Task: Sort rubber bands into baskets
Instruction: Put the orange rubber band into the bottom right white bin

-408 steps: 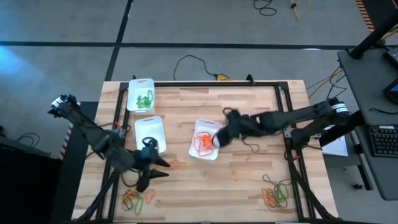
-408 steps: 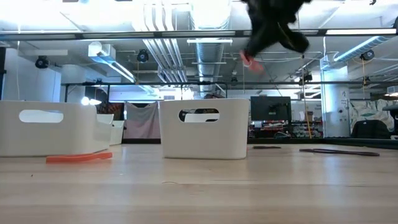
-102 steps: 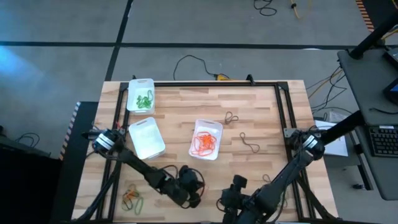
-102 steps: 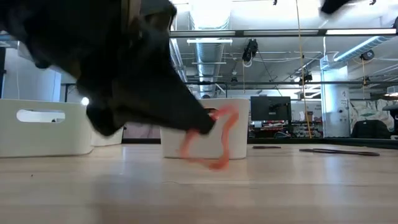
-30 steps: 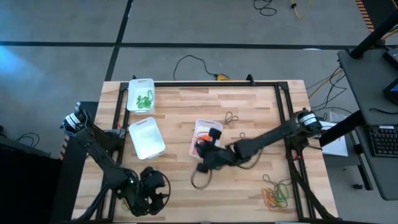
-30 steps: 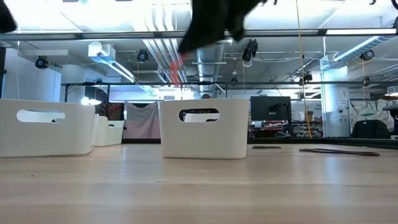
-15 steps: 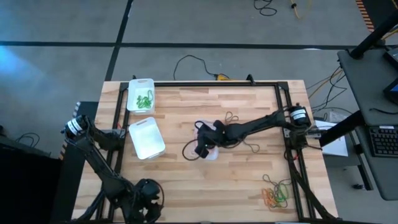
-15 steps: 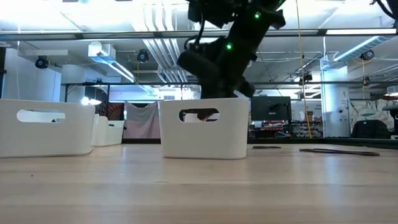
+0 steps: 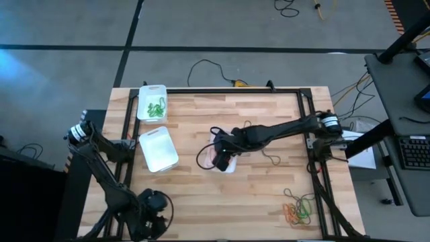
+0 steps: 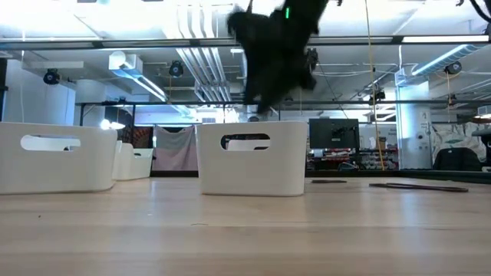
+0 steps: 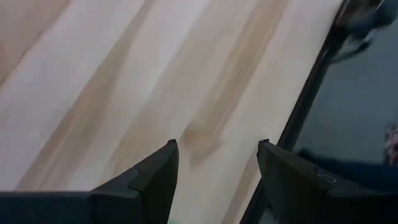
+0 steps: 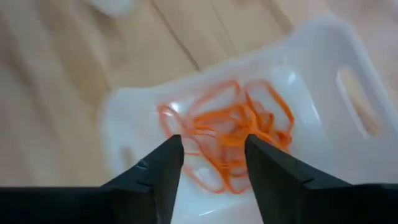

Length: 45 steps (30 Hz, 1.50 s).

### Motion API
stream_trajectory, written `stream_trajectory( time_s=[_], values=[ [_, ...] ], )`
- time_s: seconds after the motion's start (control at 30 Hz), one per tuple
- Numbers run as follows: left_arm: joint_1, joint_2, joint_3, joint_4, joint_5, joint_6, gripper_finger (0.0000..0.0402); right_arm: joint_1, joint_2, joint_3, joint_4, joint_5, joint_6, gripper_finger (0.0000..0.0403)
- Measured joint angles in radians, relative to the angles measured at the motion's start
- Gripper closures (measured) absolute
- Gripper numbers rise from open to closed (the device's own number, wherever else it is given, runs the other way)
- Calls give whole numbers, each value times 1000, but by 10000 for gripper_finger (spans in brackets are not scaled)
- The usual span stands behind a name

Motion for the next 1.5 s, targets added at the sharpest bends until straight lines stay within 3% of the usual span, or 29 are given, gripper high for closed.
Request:
stream_trajectory(
  time_s=[0.2, 0.47, 0.83, 1.03, 1.13, 1.27, 1.37, 1.5],
  values=[
    [-31, 21, 0, -154, 173, -77, 198, 79, -84, 112, -7, 146, -2, 222],
    [8, 38, -7, -387, 362, -44, 198, 194, -116, 185, -20, 392, -18, 235],
    [11, 43, -140, -212, 458, -22, 198, 239, -116, 188, -20, 383, 19, 250],
    [12, 39, -238, 4, 561, -65, 221, 261, -119, 188, -20, 355, 33, 253],
    [13, 37, -251, 21, 556, -97, 254, 288, -127, 190, -22, 351, 12, 259],
    [35, 42, -229, 22, 501, -86, 328, 348, -128, 227, -25, 349, -59, 270],
    [69, 45, -197, 91, 335, -51, 386, 405, -128, 254, -26, 349, -106, 280],
    [127, 45, -183, 302, 153, 105, 385, 481, -129, 270, -37, 366, -122, 293]
  ],
)
